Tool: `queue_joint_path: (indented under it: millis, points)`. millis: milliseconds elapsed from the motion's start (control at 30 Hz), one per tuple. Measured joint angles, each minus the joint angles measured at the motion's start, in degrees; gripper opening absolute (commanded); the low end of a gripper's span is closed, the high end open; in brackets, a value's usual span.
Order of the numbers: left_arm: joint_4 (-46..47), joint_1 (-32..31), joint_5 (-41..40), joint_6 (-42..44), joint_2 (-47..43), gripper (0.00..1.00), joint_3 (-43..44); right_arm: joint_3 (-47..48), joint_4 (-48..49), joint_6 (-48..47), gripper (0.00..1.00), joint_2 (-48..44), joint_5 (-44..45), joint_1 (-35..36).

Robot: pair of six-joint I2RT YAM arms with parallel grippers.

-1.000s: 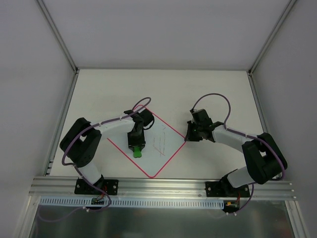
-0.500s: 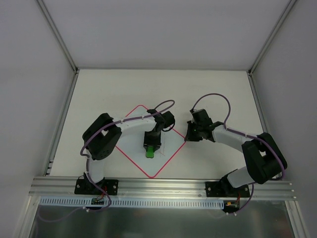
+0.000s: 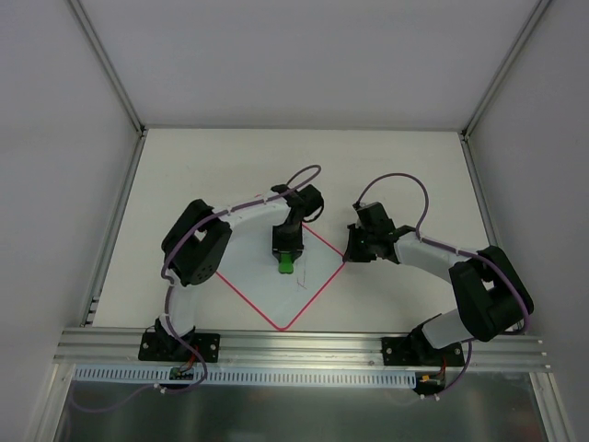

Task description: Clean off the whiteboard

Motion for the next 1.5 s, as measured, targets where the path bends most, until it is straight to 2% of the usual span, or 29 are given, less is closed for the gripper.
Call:
queue_joint_path:
  millis: [167, 300, 500, 700, 1000, 1300, 1500]
  points:
    - [1.1, 6.8, -3.0, 3.2, 1.0, 0.00, 1.9, 0.0, 0.1, 0.0, 0.00, 0.0, 0.0, 0.0]
    - [-0.4, 7.6, -3.4, 6.6, 3.7, 0.00, 5.8, 0.0, 0.2, 0.0, 0.00, 0.0, 0.0, 0.0]
    - [-0.6, 2.1, -4.9, 9.8, 6.3, 0.00, 9.8, 0.0, 0.2, 0.0, 0.00, 0.0, 0.0, 0.0]
    - [2.1, -6.5, -4.2, 9.3, 5.5, 0.00, 8.1, 0.0, 0.2, 0.0, 0.00, 0.0, 0.1, 0.0]
    - [7.0, -8.1, -1.6, 4.0, -1.2, 0.00, -2.0, 0.0, 0.1, 0.0, 0.00, 0.1, 0.0, 0.0]
    - [5.2, -15.8, 0.5, 1.5, -1.9, 0.00, -3.3, 0.0, 0.1, 0.0, 0.00, 0.1, 0.0, 0.0]
    - [4.9, -13.7, 3.0, 1.4, -1.9, 0.00, -3.2, 0.0, 0.1, 0.0, 0.00, 0.1, 0.0, 0.0]
